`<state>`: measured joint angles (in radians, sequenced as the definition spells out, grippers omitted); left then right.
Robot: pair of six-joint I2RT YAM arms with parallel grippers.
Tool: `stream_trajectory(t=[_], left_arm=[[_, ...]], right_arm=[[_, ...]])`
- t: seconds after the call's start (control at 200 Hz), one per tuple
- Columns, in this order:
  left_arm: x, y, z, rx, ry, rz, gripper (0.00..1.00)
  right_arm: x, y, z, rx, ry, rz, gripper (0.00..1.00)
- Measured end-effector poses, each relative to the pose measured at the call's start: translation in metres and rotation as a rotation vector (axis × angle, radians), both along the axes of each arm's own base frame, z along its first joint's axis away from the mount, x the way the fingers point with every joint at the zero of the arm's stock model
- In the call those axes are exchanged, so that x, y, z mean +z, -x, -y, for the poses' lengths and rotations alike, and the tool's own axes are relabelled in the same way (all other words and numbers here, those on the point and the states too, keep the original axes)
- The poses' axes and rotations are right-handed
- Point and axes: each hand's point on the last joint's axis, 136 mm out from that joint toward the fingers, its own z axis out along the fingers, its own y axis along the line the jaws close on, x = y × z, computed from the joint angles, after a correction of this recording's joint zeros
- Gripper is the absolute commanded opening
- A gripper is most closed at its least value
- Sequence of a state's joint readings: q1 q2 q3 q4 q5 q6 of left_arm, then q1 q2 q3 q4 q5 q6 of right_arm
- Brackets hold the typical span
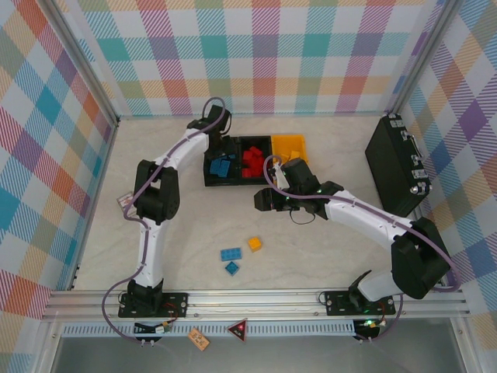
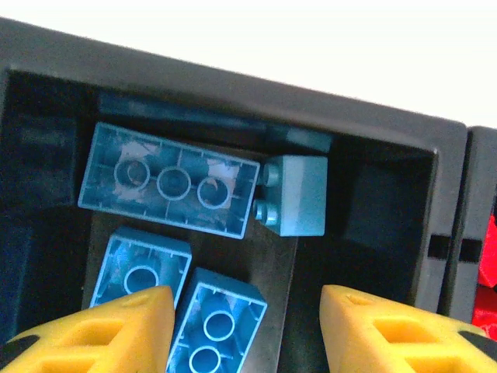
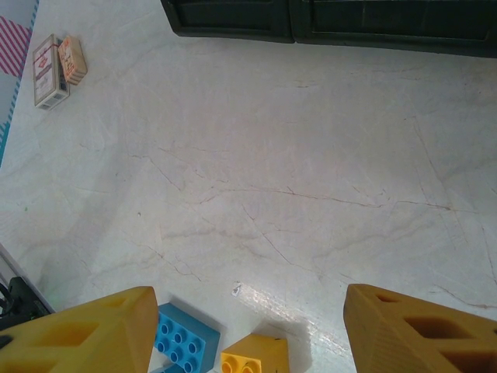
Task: Sort the legos into containers by color
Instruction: Place the lego in the container, then pick up the lego from the bottom-center of the table.
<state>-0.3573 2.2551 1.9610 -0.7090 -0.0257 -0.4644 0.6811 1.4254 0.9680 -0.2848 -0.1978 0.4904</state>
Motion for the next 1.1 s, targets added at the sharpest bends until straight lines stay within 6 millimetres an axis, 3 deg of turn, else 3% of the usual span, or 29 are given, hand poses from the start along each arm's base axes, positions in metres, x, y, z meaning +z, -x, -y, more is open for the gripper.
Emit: stream_trajectory(t=[0.165, 0.475, 0.705, 0.935, 1.1], left_arm=[[0.004, 0.018, -0.003, -0.003, 0.018, -0.016, 0.54], [0.034, 0.04, -0.004, -0.019, 0.061, 0.017, 0.55], [0.044, 0.059, 0.002, -0.058, 0.074, 0.024, 0.56], [0.048, 0.092, 0.012, -0.125, 0.08, 0.01, 0.56], [0.041, 0.125, 0.005, -0.144, 0.088, -0.028, 0.56]], right_arm=[[0.001, 0.0, 0.0, 0.0, -0.002, 0.001, 0.65], [0.001, -0.001, 0.0, 0.0, -0.002, 0.001, 0.65], [0.0, 0.0, 0.0, 0.001, 0.003, -0.003, 0.65], [-0.006, 0.006, 0.005, 0.013, 0.035, -0.025, 0.65], [-0.006, 0.011, 0.007, 0.037, 0.057, -0.038, 0.65]])
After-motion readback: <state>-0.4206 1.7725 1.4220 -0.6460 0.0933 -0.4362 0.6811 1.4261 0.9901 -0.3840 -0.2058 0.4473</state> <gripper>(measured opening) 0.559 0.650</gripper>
